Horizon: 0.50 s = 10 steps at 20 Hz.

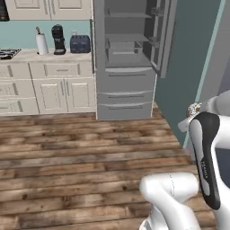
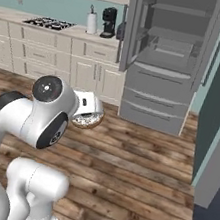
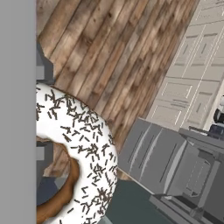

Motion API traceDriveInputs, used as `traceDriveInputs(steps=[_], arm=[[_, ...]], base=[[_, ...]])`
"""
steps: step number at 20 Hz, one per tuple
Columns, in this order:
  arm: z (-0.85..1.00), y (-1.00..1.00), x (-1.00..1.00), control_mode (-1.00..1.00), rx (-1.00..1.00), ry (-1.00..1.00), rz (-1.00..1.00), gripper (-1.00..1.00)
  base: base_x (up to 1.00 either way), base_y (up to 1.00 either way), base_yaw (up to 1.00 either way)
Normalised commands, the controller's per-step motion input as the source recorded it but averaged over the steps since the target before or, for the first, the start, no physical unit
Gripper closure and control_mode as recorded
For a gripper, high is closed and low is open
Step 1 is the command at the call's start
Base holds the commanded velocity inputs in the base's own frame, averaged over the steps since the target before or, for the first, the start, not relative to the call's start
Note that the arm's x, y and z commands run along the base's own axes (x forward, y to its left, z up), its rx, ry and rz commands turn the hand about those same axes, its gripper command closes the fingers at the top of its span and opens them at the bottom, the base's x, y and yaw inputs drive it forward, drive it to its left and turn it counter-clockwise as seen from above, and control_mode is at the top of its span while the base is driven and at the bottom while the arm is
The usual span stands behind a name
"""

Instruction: Take the cake and donut from the fridge and place them on the empty tray on the dining counter.

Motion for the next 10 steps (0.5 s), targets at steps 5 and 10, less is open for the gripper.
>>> traceDriveInputs(steps=[5, 10], arm=[[0.00, 0.00, 0.00, 1.00, 0.00, 0.00, 0.00, 1.00], [0.00, 0.00, 0.00, 1.00, 0.00, 0.00, 0.00, 1.00]], base=[[-1.00, 0.50, 0.00], [-1.00, 0.51, 0.00]])
